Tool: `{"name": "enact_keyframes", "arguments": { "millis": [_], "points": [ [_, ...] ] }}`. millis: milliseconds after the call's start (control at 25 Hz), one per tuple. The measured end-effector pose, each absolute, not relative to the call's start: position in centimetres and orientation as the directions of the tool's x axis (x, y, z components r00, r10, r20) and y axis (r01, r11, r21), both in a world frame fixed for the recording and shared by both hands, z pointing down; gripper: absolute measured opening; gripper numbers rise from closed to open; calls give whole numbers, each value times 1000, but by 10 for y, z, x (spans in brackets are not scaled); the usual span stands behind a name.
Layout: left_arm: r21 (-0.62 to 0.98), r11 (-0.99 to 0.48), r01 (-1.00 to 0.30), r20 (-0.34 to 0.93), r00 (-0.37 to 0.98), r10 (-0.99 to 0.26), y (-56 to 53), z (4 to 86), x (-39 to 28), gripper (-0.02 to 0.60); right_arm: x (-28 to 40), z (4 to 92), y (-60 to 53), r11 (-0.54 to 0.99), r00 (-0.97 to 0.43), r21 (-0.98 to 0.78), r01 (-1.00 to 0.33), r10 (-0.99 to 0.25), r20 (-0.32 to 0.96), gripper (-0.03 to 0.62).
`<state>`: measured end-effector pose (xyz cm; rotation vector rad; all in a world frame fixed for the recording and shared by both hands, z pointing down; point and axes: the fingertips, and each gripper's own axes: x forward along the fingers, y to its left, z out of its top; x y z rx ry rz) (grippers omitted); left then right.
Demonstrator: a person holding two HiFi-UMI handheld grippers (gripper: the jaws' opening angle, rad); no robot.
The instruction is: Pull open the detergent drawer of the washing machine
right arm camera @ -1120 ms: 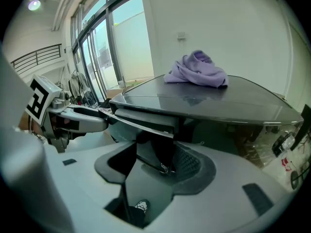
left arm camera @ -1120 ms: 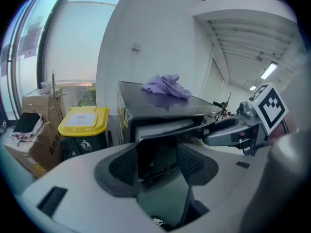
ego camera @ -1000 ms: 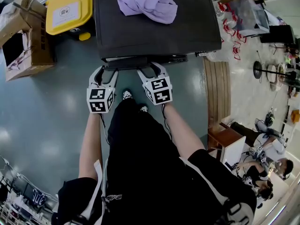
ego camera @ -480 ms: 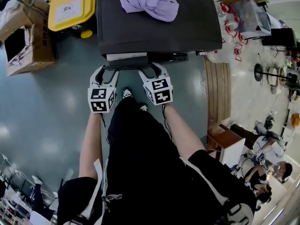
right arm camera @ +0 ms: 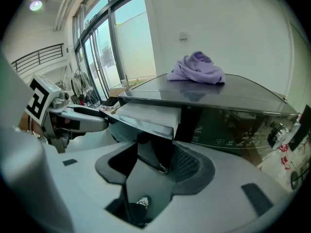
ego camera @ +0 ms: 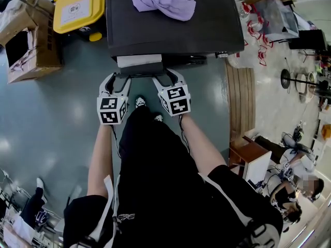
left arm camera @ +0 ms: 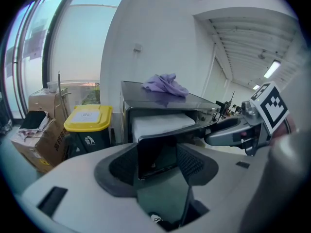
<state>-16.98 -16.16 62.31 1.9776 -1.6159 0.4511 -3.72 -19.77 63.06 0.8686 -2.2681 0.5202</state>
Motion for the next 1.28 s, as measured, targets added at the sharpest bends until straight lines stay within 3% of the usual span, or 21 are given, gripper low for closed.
{"name": "enact_keyframes", "arguments": {
  "millis": [1280],
  "points": [
    [204, -109, -973, 565, 207, -799, -124, 619, -158, 236, -24, 624, -162, 715, -573, -116, -689, -439, 692, 218]
  ]
}}
